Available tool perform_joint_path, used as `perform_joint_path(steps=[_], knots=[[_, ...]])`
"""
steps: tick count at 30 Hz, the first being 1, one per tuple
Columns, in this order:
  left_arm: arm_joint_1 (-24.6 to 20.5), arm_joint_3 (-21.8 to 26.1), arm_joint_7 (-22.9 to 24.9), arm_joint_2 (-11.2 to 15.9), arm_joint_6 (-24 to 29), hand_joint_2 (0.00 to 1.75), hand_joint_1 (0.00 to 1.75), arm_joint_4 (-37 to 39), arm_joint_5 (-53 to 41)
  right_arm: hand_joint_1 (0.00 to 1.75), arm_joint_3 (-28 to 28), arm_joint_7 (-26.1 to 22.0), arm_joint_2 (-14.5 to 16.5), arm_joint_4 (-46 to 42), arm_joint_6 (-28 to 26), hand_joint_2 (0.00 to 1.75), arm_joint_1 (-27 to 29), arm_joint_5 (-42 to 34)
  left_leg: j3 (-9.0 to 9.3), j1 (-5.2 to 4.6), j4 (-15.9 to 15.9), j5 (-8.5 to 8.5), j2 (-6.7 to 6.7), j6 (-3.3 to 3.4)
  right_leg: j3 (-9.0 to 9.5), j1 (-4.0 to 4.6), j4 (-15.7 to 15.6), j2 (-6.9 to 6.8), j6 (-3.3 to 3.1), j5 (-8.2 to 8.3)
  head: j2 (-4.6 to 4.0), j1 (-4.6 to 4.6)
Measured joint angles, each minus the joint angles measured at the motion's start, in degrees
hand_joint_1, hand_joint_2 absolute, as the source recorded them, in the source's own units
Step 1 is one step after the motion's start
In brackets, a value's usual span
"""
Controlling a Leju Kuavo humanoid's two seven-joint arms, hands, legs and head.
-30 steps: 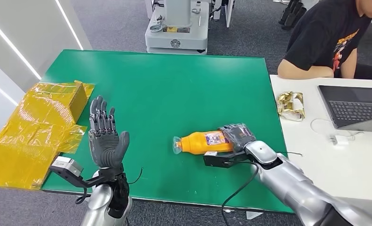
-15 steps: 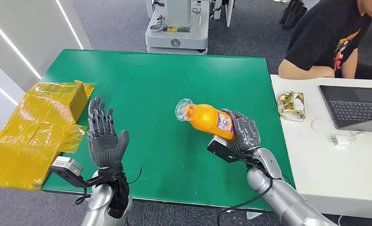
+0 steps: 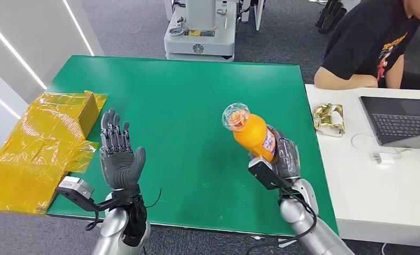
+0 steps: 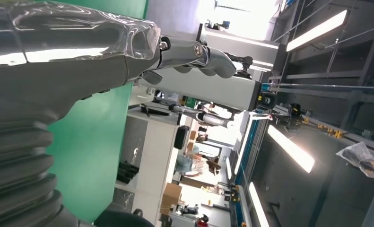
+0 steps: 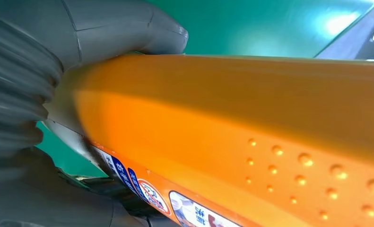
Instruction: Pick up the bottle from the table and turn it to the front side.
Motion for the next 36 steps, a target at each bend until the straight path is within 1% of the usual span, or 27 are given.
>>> perform_joint_path(steps=[4,7,10,14,18,21,29,32,36], knots=[[-0.4,-0.7,0.4,0.2,-0.5,1.75,0.0,1.0,0.1,1.75,-0.7,-0.6,0.4,-0.6,0.1,1.75,0.9,-0.4,0.0,0.0,0.0,0.0,-0.01,0.0,-0.01,0.0,0.0,-0.02,0.0,0.0,0.0,0.0],[-1.6,-2.7,2.2,0.9,-1.7,1.75,0.0,3.2,0.7,1.75,-0.8,-1.7,1.1,-1.1,0.5,1.75,1.9,-0.8,-0.01,0.0,0.0,0.0,0.0,0.0,-0.01,0.0,0.0,-0.01,0.0,0.0,0.0,0.01],[-3.3,-5.3,3.5,1.7,-2.8,1.75,0.0,5.9,1.3,1.75,-0.7,-2.3,2.0,-1.3,2.2,1.75,2.5,-1.0,-0.01,0.0,0.0,0.0,0.01,0.0,-0.01,0.0,0.0,0.0,0.0,0.0,0.0,0.0],[-4.9,-8.3,4.1,2.6,-4.1,1.75,0.0,8.5,1.6,1.75,-0.1,-2.2,3.4,-1.3,4.5,1.75,2.6,-0.2,0.0,0.0,0.0,0.0,0.01,0.0,-0.01,0.0,0.0,0.01,0.0,0.0,0.0,0.01],[-5.5,-9.9,4.8,2.9,-5.2,1.75,0.0,10.0,1.8,1.75,1.1,-1.3,4.9,-1.1,5.9,1.75,2.3,1.7,-0.02,0.0,0.0,0.0,0.01,0.0,-0.02,0.0,0.0,0.01,-0.01,-0.01,0.0,-0.01],[-5.9,-10.3,5.2,3.0,-5.6,1.75,0.0,10.9,1.7,1.75,2.1,-0.2,6.1,-0.6,7.6,1.75,1.2,3.1,-0.03,0.0,0.0,0.0,0.02,0.0,-0.04,0.0,0.0,0.02,-0.01,0.0,0.0,0.01],[-7.6,-10.5,6.6,2.9,-5.3,1.75,0.0,11.8,1.8,1.75,5.4,4.8,10.8,2.9,15.9,1.75,-4.6,7.7,-0.02,0.01,0.0,0.04,0.05,-0.04,-0.06,0.01,0.0,0.05,-0.02,0.01,0.0,0.01],[-7.7,-10.5,6.8,2.9,-5.2,1.75,0.0,11.8,1.8,1.75,6.5,5.9,11.7,4.0,18.8,1.75,-5.7,8.8,-0.03,0.01,0.0,0.04,0.04,-0.05,-0.06,0.01,0.0,0.04,-0.02,0.01,0.0,0.0],[-7.7,-10.5,6.9,2.9,-5.2,1.75,0.0,11.8,1.9,1.75,7.3,6.2,12.3,5.2,19.7,1.75,-6.4,9.2,-0.05,0.01,0.0,0.03,0.03,-0.04,-0.06,0.0,0.0,0.03,-0.02,0.0,0.0,0.01]])
